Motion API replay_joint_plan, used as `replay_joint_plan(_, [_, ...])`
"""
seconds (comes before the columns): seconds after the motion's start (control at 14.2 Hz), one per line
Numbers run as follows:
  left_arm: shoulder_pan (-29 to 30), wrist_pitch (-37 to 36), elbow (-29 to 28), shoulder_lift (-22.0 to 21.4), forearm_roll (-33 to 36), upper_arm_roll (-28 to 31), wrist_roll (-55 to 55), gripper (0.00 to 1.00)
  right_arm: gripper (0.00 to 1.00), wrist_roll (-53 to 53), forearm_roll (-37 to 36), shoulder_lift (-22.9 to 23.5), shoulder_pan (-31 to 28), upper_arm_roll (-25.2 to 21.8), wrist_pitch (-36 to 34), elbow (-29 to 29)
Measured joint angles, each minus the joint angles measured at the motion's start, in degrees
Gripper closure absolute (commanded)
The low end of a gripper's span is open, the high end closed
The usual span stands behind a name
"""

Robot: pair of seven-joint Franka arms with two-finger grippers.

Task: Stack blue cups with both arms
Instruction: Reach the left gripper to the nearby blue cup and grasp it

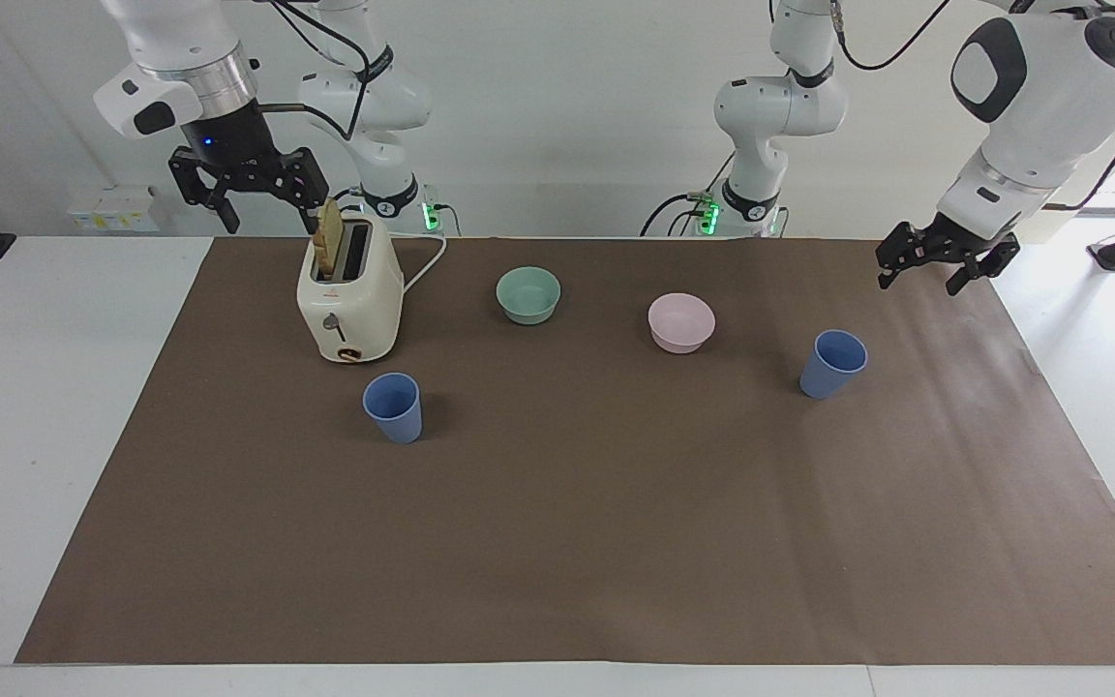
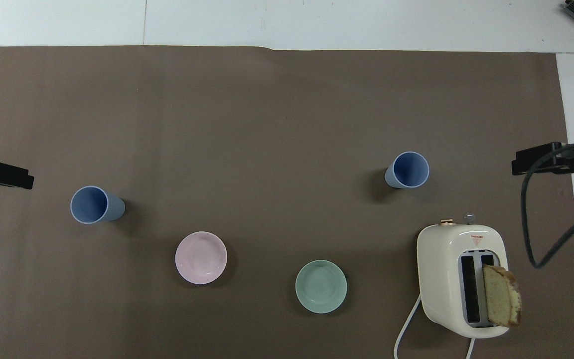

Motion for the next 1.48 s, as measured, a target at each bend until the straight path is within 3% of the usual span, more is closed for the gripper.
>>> replay_joint_plan(0.7, [0.60, 18.67, -18.22, -1.55, -1.53, -0.17, 0.14, 0.00, 0.00, 0.00, 0.00, 0.00, 0.00, 0.00, 0.00, -0.02])
replay_joint_plan(1.05, [0.71, 26.72, -23.09, -0.54, -2.68, 0.03, 0.14, 0.02, 0.00, 0.00, 0.00, 0.00, 0.00, 0.00, 0.00, -0.02])
replay_joint_plan(1.27, [0.75, 29.30, -24.85, 0.99, -2.75, 0.07, 0.14, 0.22, 0.00, 0.00, 0.00, 0.00, 0.00, 0.00, 0.00, -0.02])
replay_joint_plan(1.48, [0.77, 32.02, -26.81, 1.36, -2.78, 0.08, 0.14, 0.62, 0.00, 0.00, 0.00, 0.00, 0.00, 0.00, 0.00, -0.02])
